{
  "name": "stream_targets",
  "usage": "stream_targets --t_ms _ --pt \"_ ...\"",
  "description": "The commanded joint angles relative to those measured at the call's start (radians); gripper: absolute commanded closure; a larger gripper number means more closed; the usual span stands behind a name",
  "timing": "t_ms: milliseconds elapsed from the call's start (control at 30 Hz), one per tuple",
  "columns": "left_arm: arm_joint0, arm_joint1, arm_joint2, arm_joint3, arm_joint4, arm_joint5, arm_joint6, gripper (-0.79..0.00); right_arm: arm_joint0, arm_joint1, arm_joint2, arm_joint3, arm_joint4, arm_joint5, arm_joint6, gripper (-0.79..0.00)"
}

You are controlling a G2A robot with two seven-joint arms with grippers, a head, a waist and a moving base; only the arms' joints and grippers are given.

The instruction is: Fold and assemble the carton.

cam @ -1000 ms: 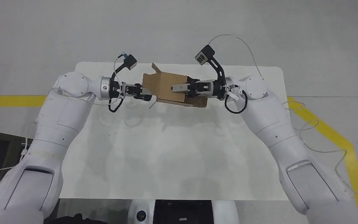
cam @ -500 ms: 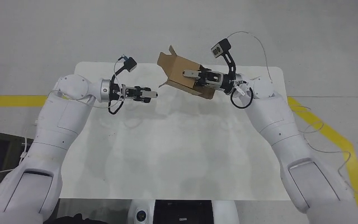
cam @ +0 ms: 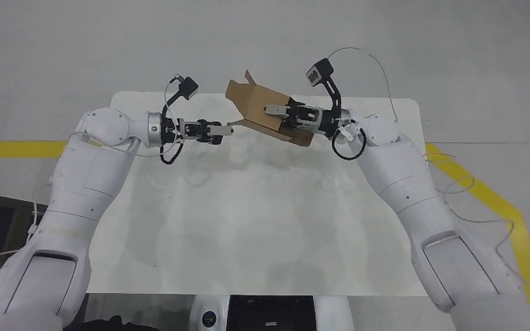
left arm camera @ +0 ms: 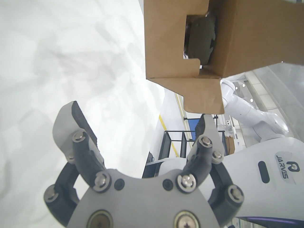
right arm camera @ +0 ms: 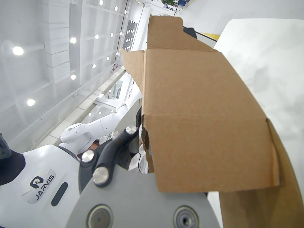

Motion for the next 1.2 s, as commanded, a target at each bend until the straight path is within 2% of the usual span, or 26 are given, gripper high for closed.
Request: stream_targets --t_ms 0,433,1167 --pt "-0.006 0.001 -0.007 0.014 -0.002 0.001 0.006 -0.785 0.000 -0.001 0.000 -0.002 -0.002 0.002 0.009 0.000" --pt "-0.025 -0.006 0.010 0.009 -0.014 -0.016 -0.012 -0.785 0.004 -0.019 -0.019 -0.028 0.004 0.020 0.077 0.000" --pt "-0.027 -0.008 0.024 -0.017 -0.025 -0.035 -0.046 -0.785 0.008 -0.037 -0.021 -0.019 -0.005 0.032 0.090 0.000"
